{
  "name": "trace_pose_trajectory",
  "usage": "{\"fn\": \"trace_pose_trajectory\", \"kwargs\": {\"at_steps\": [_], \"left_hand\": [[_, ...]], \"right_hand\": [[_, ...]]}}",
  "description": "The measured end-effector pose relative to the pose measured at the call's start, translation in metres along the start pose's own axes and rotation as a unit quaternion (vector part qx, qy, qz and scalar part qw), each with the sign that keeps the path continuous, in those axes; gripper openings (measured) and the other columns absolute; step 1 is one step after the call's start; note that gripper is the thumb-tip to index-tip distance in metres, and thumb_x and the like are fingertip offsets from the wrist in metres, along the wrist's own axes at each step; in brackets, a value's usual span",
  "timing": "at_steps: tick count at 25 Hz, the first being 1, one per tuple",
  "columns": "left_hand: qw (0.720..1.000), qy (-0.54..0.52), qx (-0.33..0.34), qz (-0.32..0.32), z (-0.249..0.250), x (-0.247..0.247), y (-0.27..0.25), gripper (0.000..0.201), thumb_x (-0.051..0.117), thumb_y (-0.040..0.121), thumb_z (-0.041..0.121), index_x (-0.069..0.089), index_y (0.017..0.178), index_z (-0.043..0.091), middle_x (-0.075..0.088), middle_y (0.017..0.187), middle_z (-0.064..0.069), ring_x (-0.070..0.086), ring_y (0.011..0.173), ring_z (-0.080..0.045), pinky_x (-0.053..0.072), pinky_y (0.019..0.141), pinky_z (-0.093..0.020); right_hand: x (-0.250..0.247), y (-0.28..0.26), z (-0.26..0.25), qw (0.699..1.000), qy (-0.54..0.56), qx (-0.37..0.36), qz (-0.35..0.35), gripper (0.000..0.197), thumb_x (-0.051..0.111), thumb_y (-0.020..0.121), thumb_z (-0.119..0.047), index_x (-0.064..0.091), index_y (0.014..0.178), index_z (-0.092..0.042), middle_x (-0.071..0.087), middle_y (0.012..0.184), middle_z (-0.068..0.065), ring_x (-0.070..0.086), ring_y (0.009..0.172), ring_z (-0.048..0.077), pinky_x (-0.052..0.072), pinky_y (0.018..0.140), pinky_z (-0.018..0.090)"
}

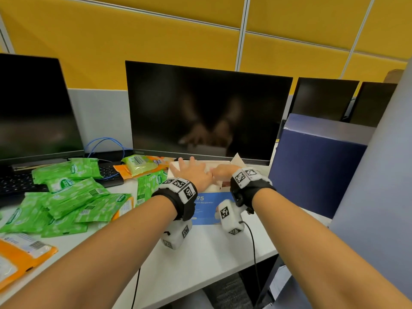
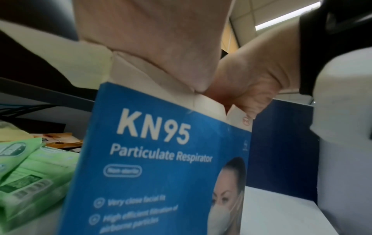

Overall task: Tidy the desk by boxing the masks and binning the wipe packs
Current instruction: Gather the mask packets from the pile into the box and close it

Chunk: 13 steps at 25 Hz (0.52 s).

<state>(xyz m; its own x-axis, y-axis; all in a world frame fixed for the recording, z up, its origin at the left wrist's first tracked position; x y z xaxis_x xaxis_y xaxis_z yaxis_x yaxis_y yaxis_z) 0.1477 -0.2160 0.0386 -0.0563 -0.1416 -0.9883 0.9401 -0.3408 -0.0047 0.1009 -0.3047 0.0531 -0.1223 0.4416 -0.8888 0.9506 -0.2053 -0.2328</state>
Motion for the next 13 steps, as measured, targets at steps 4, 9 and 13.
{"fn": "trace_pose_trajectory", "kwargs": {"at_steps": [4, 9, 13], "left_hand": [[0.997, 0.003, -0.011, -0.076, -0.003, 0.011, -0.002, 0.054, 0.012, 0.098, 0.054, 0.005, 0.15, 0.043, -0.008, 0.162, -0.001, -0.012, 0.147, -0.036, -0.003, 0.11, -0.067], [0.952, -0.304, 0.001, 0.02, -0.013, -0.018, 0.003, 0.052, 0.031, 0.099, 0.03, 0.025, 0.149, 0.019, 0.028, 0.155, -0.011, 0.022, 0.144, -0.03, 0.02, 0.116, -0.048], [0.931, -0.358, 0.012, 0.065, -0.063, -0.041, 0.005, 0.041, 0.033, 0.101, 0.024, 0.043, 0.138, 0.008, 0.046, 0.141, -0.015, 0.042, 0.131, -0.03, 0.033, 0.105, -0.036]], "right_hand": [[0.002, 0.003, 0.006, 0.991, 0.103, 0.079, -0.043, 0.042, 0.045, 0.1, -0.023, 0.046, 0.137, -0.004, 0.05, 0.139, 0.013, 0.05, 0.126, 0.031, 0.047, 0.097, 0.036], [-0.031, 0.006, -0.015, 0.991, -0.014, 0.044, 0.124, 0.04, 0.047, 0.096, -0.025, 0.048, 0.129, -0.004, 0.053, 0.133, 0.015, 0.052, 0.12, 0.033, 0.044, 0.096, 0.039], [-0.054, -0.01, -0.087, 0.958, 0.061, -0.109, 0.259, 0.03, 0.051, 0.088, -0.017, 0.056, 0.117, -0.012, 0.059, 0.12, 0.011, 0.055, 0.113, 0.029, 0.047, 0.091, 0.038]]}}
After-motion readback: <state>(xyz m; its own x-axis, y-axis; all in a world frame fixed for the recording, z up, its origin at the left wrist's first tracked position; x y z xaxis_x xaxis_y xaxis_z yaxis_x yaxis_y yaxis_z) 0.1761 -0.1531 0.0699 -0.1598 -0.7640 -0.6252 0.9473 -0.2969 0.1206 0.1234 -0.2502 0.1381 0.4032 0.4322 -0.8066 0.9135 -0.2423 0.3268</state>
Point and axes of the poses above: each hand's wrist, its own y-axis towards the middle knuckle, its own x-axis out of the palm, z = x × y, the point moved 9 cm from there along y, towards the middle knuckle
